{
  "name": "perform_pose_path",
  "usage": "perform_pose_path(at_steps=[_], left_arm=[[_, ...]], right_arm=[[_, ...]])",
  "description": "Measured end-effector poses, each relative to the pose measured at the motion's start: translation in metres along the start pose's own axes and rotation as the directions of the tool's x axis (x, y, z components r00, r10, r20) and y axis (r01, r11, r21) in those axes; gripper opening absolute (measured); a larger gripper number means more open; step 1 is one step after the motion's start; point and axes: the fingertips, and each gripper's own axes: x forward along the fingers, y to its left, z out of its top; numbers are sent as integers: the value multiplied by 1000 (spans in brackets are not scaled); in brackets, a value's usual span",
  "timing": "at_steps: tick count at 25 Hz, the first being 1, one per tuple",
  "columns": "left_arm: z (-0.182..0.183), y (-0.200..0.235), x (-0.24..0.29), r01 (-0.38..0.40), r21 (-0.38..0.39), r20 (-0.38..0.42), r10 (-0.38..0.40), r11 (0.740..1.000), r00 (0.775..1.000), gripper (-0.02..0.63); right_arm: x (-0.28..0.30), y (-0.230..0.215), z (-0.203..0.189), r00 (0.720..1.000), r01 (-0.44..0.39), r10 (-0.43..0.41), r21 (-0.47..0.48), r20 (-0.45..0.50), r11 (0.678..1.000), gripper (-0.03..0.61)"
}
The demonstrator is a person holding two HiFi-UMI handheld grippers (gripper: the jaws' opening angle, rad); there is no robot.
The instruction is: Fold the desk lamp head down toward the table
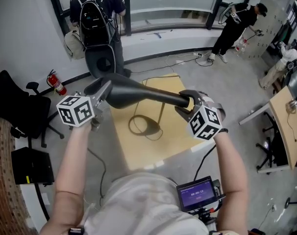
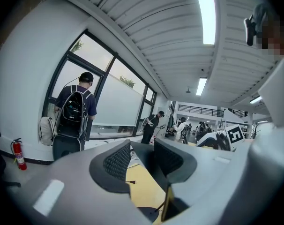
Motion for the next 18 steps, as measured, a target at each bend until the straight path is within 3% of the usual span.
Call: perform_pose_path(at_steps=[18], left_arm=[[-43, 15, 7, 28, -123, -22, -31, 992, 999, 163]], right_arm=[[-8, -6, 2, 995, -45, 35, -108, -90, 993, 229]])
